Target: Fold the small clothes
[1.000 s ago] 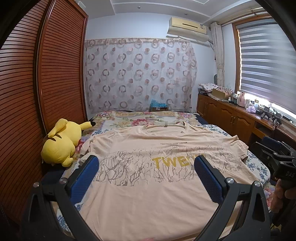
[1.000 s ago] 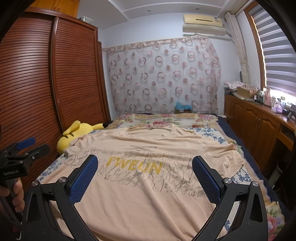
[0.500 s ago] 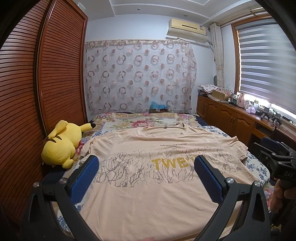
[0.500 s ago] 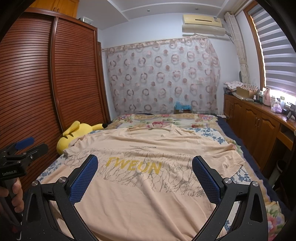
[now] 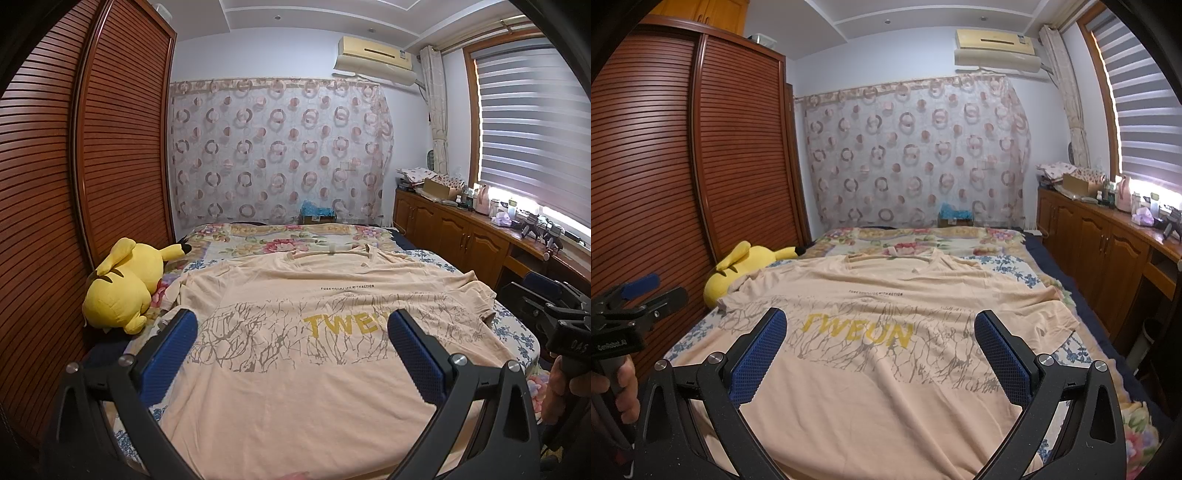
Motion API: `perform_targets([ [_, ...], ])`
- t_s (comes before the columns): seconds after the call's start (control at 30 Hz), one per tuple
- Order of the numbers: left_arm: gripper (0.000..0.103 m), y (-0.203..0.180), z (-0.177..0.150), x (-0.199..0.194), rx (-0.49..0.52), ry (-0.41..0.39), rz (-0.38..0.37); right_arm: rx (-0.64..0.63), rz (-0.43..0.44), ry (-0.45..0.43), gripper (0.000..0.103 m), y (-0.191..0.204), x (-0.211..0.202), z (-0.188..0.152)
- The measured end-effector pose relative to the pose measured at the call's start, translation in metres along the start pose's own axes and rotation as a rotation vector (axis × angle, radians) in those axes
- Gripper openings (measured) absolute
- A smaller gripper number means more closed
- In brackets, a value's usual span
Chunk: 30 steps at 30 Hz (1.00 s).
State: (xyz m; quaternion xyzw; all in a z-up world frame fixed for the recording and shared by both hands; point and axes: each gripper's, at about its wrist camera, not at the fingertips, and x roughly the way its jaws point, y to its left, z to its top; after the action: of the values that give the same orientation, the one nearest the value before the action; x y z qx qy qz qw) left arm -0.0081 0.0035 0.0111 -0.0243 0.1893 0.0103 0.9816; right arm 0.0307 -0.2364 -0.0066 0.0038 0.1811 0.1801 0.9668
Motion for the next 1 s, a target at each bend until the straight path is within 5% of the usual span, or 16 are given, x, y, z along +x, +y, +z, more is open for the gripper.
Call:
perform_targets([
  [1.0,0.103,0.0023,-0.0010,0.0032,-0.001,0.014,0.001,0.005,0.006,0.006,0.103,-0.0010,-0.0011,0.0001],
])
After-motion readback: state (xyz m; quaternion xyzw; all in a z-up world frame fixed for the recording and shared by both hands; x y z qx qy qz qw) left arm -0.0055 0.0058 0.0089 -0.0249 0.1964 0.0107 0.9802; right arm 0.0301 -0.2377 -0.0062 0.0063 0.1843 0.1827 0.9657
